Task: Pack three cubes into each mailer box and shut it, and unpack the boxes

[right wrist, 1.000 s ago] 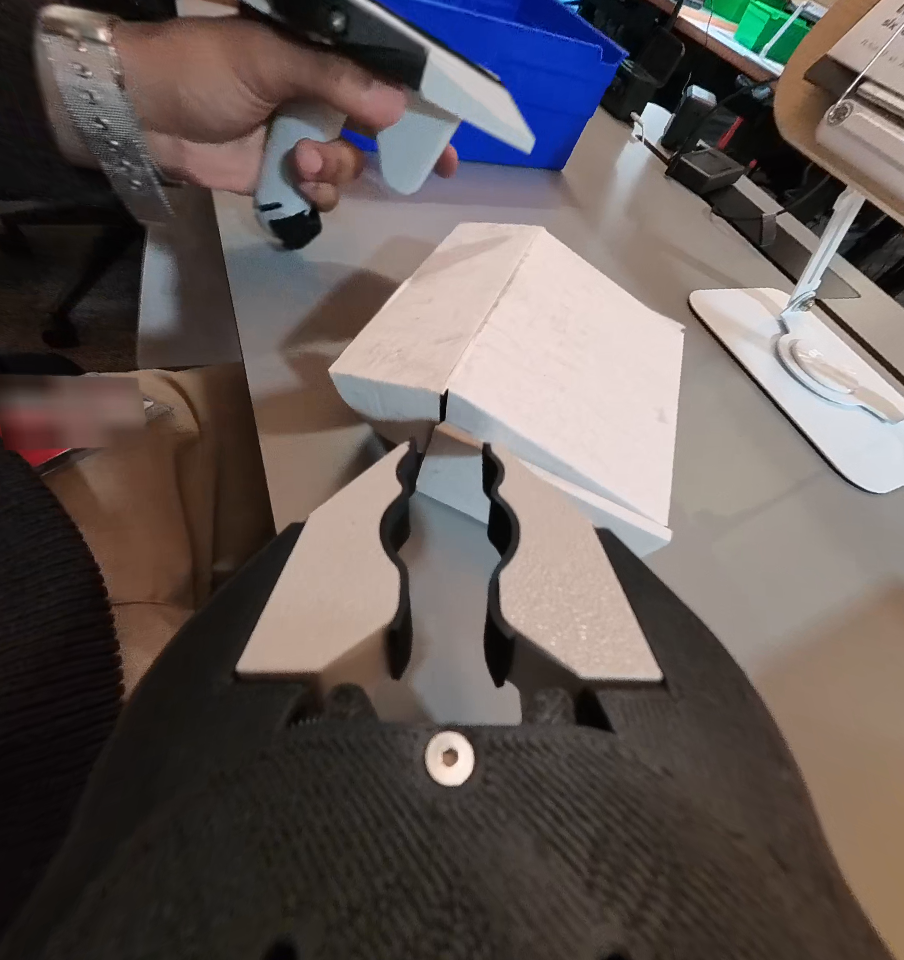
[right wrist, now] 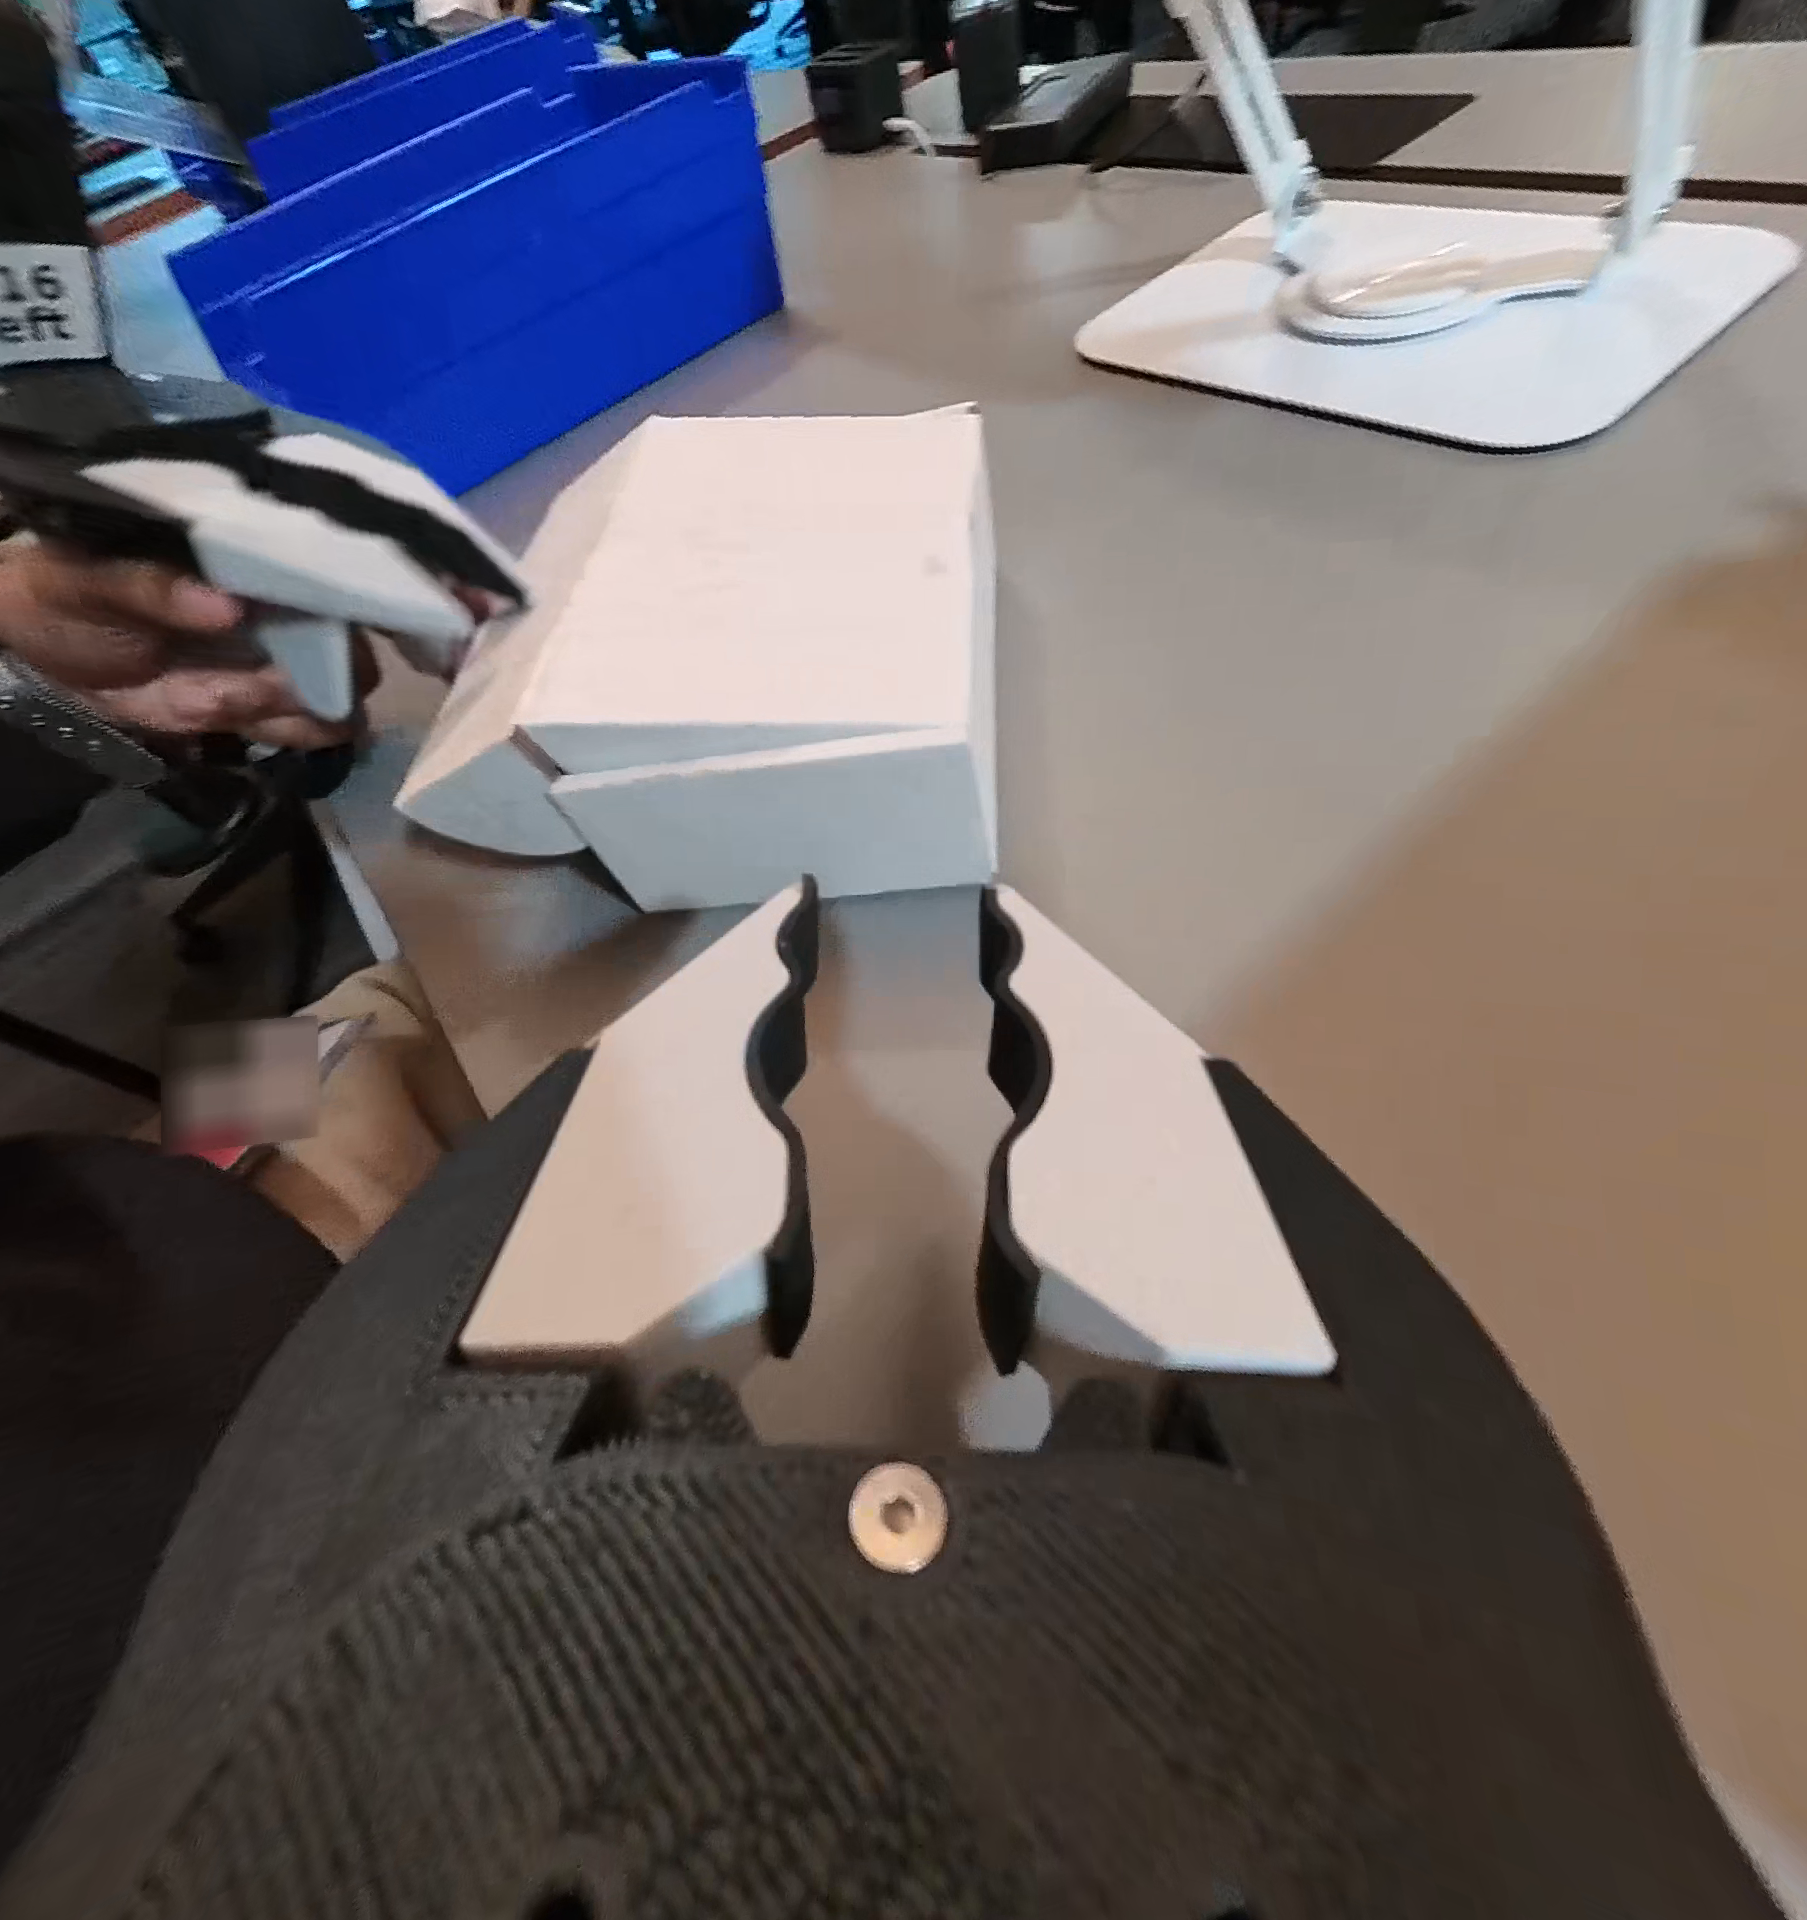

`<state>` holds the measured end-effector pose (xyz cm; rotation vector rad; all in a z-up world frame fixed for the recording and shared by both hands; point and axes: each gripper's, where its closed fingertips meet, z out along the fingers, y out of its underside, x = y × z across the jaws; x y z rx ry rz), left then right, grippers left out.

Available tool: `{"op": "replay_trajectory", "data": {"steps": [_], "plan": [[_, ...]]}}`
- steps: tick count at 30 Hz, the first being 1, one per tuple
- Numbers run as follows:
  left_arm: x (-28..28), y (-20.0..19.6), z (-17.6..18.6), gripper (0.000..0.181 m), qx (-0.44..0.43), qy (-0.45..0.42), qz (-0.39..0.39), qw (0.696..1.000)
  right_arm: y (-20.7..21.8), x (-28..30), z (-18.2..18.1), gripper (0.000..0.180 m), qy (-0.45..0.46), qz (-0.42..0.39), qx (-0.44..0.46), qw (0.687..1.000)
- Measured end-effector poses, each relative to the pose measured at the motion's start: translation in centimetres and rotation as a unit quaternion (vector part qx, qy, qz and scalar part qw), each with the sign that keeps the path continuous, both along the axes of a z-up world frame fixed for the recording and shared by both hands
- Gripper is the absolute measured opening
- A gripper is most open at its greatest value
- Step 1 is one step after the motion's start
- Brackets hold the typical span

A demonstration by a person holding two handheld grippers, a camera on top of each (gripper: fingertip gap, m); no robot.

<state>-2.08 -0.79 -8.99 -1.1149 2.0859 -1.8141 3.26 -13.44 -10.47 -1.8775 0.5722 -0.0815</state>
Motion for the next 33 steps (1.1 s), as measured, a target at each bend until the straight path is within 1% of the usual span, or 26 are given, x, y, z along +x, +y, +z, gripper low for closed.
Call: {"op": "replay_trajectory", "data": {"steps": [1, 2, 3, 4, 6, 7, 8, 10, 13, 15, 18, 20, 21, 24, 27, 30, 33], "plan": [[-0.5, -0.7, -0.1, 0.017, 0.02, -0.014, -0.018, 1.0, -0.4, 0.2, 0.0, 0.03, -0.005, -0.009, -0.001, 1.0], [-0.5, -1.0, 0.2, 0.018, 0.031, -0.035, -0.016, 0.999, -0.7, 0.4, 0.1, 0.029, -0.009, -0.016, 0.001, 1.0], [-0.2, -0.7, 0.9, 0.02, 0.03, -0.061, 0.004, 0.998, -0.8, 0.6, 0.2, 0.029, -0.011, -0.019, 0.004, 1.0], [0.6, 0.2, 1.7, 0.025, 0.023, -0.09, 0.041, 0.995, -0.7, 0.6, 0.3, 0.029, -0.01, -0.02, 0.008, 1.0], [2.3, 3.4, 3.1, 0.036, 0.012, -0.127, 0.137, 0.982, -0.4, 0.4, 0.2, 0.028, -0.004, -0.015, 0.01, 1.0], [3.1, 5.3, 3.4, 0.039, 0.01, -0.129, 0.182, 0.975, -0.2, 0.3, 0.0, 0.029, -0.002, -0.01, 0.006, 1.0], [3.6, 6.8, 3.4, 0.039, 0.006, -0.121, 0.212, 0.97, -0.1, 0.2, -0.2, 0.029, -0.002, -0.006, -0.002, 1.0], [4.1, 8.2, 2.2, 0.043, -0.013, -0.074, 0.226, 0.971, 0.2, -0.1, -0.5, 0.029, -0.007, 0.001, -0.016, 1.0], [4.4, 7.8, -0.1, 0.057, -0.058, 0.033, 0.202, 0.977, 0.4, -0.3, -0.8, 0.029, -0.013, 0.008, -0.028, 0.999], [4.2, 6.8, -0.8, 0.058, -0.07, 0.071, 0.177, 0.979, 0.4, -0.4, -0.8, 0.029, -0.015, 0.01, -0.03, 0.999], [4.1, 6.3, -0.8, 0.064, -0.046, 0.058, 0.176, 0.982, 0.4, -0.4, -0.7, 0.029, -0.015, 0.01, -0.027, 0.999], [3.5, 5.6, -0.8, 0.052, -0.027, 0.051, 0.159, 0.986, 0.3, -0.3, -0.7, 0.029, -0.014, 0.008, -0.025, 1.0], [3.3, 5.0, -0.9, 0.051, -0.02, 0.051, 0.148, 0.988, 0.2, -0.2, -0.7, 0.029, -0.015, 0.004, -0.029, 0.999], [2.8, 3.4, -1.0, 0.054, 0.001, 0.044, 0.128, 0.991, -1.6, 1.7, -1.6, 0.026, -0.031, -0.05, -0.07, 0.996], [1.4, 0.5, -1.2, 0.054, 0.014, 0.041, 0.064, 0.997, -3.3, 3.4, -1.0, 0.026, -0.044, -0.095, -0.072, 0.992], [-0.5, -2.5, -2.1, 0.054, 0.058, 0.033, -0.011, 0.998, -3.7, 3.6, 0.0, 0.027, -0.039, -0.099, -0.036, 0.994], [-1.0, -3.3, -3.1, 0.059, 0.101, 0.029, -0.021, 0.994, -4.0, 3.9, 0.4, 0.028, -0.034, -0.105, -0.018, 0.994]]}}
